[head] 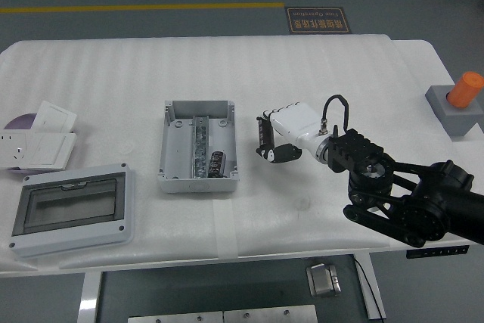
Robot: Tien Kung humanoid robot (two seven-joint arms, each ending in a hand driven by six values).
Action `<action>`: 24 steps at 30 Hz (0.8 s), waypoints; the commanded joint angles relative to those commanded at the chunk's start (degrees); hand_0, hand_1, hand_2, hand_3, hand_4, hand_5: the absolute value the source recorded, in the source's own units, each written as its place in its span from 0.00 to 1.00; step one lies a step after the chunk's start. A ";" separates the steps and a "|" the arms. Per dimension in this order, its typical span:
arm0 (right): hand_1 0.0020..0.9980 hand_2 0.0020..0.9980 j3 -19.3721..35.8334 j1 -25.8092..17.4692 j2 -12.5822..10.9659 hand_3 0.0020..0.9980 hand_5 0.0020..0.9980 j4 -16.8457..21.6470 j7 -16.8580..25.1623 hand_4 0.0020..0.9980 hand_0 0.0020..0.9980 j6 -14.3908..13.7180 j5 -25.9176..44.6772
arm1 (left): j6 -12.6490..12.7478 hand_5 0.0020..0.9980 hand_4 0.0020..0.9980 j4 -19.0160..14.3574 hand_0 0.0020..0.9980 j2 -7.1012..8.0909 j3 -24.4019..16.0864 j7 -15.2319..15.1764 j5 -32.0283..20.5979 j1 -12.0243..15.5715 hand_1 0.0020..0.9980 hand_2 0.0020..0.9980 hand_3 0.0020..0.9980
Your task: Pick up the battery,place it into the box
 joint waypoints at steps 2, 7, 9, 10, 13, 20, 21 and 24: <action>0.66 0.65 2.17 -0.38 0.61 0.71 0.35 1.01 -0.81 0.41 0.66 -0.52 -1.75 | -0.05 0.51 0.73 0.06 0.64 -0.06 0.17 0.05 -0.02 0.17 0.66 0.56 0.62; 0.66 0.65 5.28 -1.48 2.80 0.72 0.37 2.61 -1.58 0.43 0.66 -2.89 -1.58 | -0.19 0.52 0.73 0.27 0.64 -0.12 0.87 0.21 -0.43 0.57 0.66 0.56 0.62; 0.66 0.65 5.07 -1.70 4.24 0.72 0.37 2.53 -1.80 0.43 0.66 -3.44 -0.52 | -0.23 0.52 0.73 0.34 0.64 0.00 1.10 0.27 -0.58 0.59 0.66 0.56 0.62; 0.66 0.65 4.85 -1.77 4.88 0.72 0.37 2.36 -2.02 0.43 0.66 -3.47 -0.29 | -0.24 0.52 0.73 0.36 0.64 0.06 1.16 0.29 -0.64 0.57 0.66 0.56 0.62; 0.74 0.74 4.04 -2.18 7.14 0.80 0.58 1.53 -2.81 0.68 0.73 -3.47 0.16 | -0.23 0.53 0.74 0.37 0.64 0.24 1.19 0.29 -0.71 0.47 0.66 0.56 0.62; 1.00 1.00 3.35 -3.74 10.13 1.00 0.67 0.01 -3.32 0.79 1.00 -3.48 0.38 | -0.18 0.53 0.74 0.23 0.64 0.41 1.04 0.30 -0.60 0.71 0.66 0.56 0.62; 1.00 1.00 3.33 -3.94 10.25 1.00 0.67 -0.17 -3.31 0.79 1.00 -3.49 0.46 | -0.17 0.53 0.74 0.24 0.64 0.42 1.10 0.30 -0.65 0.77 0.66 0.56 0.62; 1.00 1.00 3.34 -4.41 10.33 1.00 0.70 -0.54 -3.26 0.84 1.00 -3.43 0.80 | -0.16 0.52 0.74 0.28 0.64 0.44 1.16 0.31 -0.74 0.87 0.66 0.56 0.62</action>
